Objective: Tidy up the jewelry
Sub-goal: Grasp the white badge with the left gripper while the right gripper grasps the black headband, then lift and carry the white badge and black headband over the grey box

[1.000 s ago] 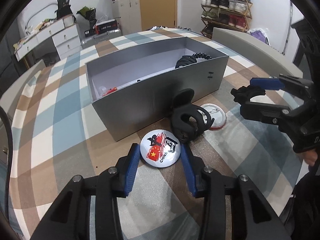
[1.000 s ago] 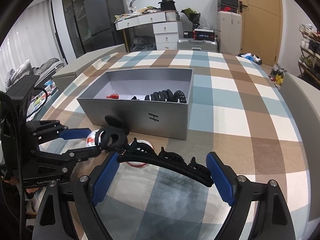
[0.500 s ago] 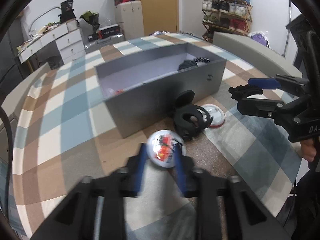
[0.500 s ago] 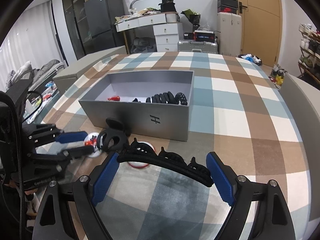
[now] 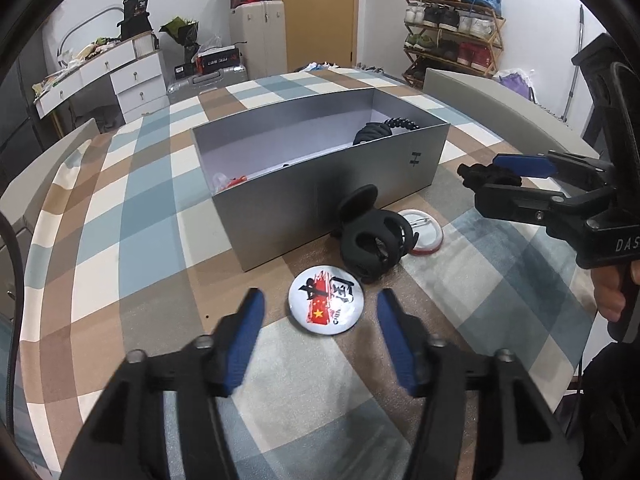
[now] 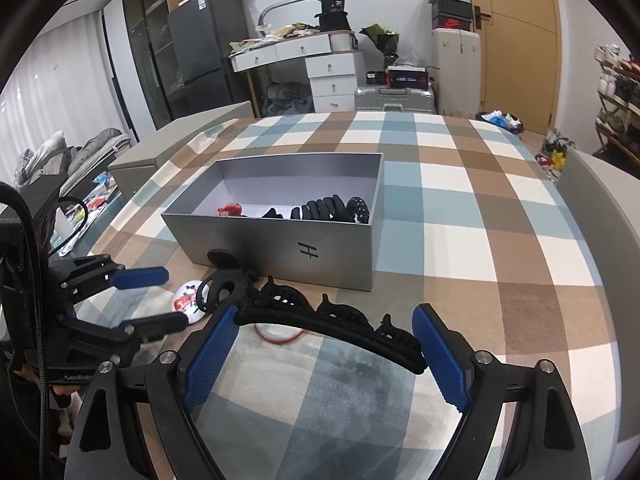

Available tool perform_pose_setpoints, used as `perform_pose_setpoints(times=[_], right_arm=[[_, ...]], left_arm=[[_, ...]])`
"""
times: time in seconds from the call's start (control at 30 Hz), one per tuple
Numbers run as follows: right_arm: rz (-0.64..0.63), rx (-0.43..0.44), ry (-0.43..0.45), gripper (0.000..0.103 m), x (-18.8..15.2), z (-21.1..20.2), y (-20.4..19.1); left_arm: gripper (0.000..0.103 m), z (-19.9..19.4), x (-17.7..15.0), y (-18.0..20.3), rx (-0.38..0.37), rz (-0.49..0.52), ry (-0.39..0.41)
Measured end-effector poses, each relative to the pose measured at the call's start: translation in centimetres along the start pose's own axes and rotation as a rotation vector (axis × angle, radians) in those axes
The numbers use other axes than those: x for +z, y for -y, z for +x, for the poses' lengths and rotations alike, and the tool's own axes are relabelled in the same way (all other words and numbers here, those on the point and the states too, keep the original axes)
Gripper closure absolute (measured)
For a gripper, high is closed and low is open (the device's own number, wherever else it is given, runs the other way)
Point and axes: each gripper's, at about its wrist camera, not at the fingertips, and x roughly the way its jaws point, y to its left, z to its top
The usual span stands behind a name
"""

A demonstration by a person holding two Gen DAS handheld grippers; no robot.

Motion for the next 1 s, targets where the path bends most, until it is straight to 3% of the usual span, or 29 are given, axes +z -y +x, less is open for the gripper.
perform_pose_setpoints(times=[0.13,0.23,0.27,0.3,0.63,1.0], right_arm=[[-0.003,0.003,0.000,0.014,0.0,0.0,-0.1],[-0.003,0.006,-0.002,0.014,0.0,0.1,-0.1],[-0.002,0.006,-0.003,0.014,0.0,0.2,-0.1],[-0.002,0.007,-0.005,0.014,0.0,0.2,-0.1],[0.000,0.008,0.006,0.014,0.1,0.0,0.0],[0.007,0.030,0.051,0.014,0.5,-1.0,-0.2]], left_arm=[[0.048,1.2,0.1,0.3,0.041,0.021,-0.038],[0.050,1.4,0.2,-0.1,0.021,0.008,-0.037],[0.053,1.4,0.3,-0.3,0.003,-0.003,-0.040],[0.066,1.3,0.3,-0.4,-0.003,-0.009,-0.035],[0.066,0.3,-0.2,-0.4,0.025,-0.015,-0.010],[0.066,-2.3,0.8,-0.8,0.008,-0.035,0.095]])
